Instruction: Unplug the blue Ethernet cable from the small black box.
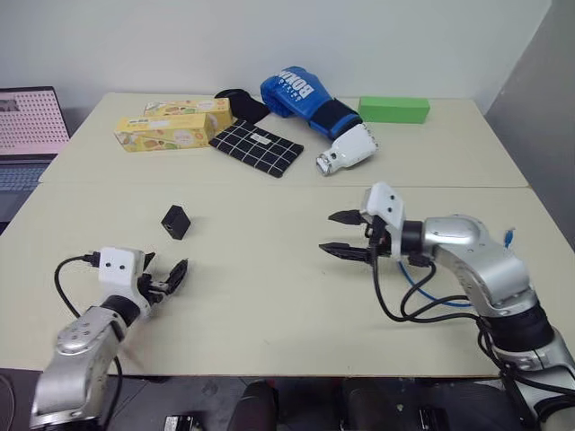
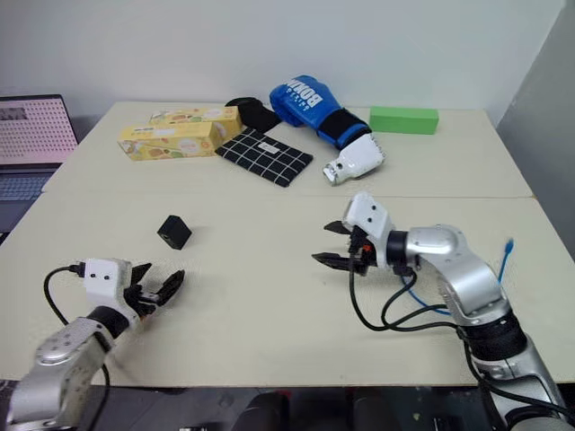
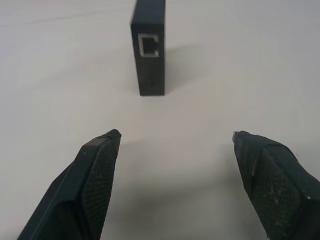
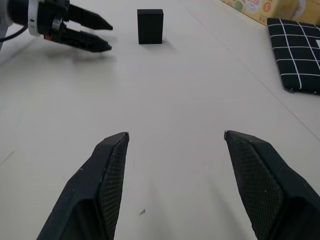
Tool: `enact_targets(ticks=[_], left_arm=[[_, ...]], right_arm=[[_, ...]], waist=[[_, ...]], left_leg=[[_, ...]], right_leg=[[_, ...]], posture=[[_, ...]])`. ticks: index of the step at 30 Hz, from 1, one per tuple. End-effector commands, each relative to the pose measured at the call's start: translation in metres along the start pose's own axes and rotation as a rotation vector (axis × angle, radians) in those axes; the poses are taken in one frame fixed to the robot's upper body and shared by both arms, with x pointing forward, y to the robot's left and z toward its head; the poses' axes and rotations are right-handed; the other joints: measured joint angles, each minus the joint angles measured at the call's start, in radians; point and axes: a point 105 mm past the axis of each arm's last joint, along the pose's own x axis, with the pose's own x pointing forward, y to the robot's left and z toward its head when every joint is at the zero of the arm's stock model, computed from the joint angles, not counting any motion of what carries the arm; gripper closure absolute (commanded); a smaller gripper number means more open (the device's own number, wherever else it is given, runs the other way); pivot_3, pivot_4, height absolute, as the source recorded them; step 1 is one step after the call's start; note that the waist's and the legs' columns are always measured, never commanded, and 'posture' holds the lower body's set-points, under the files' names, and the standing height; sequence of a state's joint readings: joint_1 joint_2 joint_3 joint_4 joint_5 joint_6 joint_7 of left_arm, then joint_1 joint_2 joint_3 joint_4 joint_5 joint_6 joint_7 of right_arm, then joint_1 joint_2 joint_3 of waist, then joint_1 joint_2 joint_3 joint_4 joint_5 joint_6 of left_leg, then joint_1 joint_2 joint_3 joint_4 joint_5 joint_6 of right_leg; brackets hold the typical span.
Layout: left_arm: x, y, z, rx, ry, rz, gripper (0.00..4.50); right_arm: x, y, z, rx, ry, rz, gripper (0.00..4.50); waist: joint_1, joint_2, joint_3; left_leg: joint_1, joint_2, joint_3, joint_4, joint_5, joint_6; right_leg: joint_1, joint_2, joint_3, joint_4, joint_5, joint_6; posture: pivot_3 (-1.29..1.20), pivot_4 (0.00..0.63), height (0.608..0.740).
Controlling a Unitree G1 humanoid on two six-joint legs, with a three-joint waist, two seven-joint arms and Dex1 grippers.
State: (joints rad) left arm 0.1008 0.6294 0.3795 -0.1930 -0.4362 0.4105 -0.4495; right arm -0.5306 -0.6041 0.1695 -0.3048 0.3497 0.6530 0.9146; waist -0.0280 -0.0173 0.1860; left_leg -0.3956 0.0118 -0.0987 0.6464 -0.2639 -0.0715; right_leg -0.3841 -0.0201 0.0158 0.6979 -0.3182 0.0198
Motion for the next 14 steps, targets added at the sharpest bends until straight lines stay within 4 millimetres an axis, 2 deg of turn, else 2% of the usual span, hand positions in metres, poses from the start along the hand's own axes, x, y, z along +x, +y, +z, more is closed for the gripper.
enact_targets(ticks=[1,7,14], left_arm=[[-0.009,-0.001,0.037,0.090,-0.073,-0.061,0.70],[-0.017,0.008,0.068,0.142,-0.071,-0.168,0.70],[-0.022,0.006,0.079,0.151,-0.052,-0.302,0.70]], right_arm=[[-0.025,-0.012,0.002,-0.004,-0.002,-0.047,1.26],[-0.069,-0.036,-0.018,0.024,0.107,-0.142,1.26],[-0.082,-0.044,-0.021,0.016,0.144,-0.166,1.26]], waist=[[0.001,0.000,0.000],[0.000,0.000,0.001],[-0.010,0.000,0.001]], left_leg=[[0.000,0.000,0.000,0.000,0.000,0.000],[0.000,-0.001,0.003,-0.001,0.000,0.000],[0.002,0.000,0.007,-0.001,0.000,0.000]], right_leg=[[0.000,0.000,0.000,0.000,0.000,0.000],[0.000,0.001,0.000,-0.001,0.000,0.000],[-0.001,0.001,0.002,-0.001,0.000,0.000]], posture=[[0.00,0.150,0.740],[0.00,0.150,0.740],[0.00,0.150,0.740]])
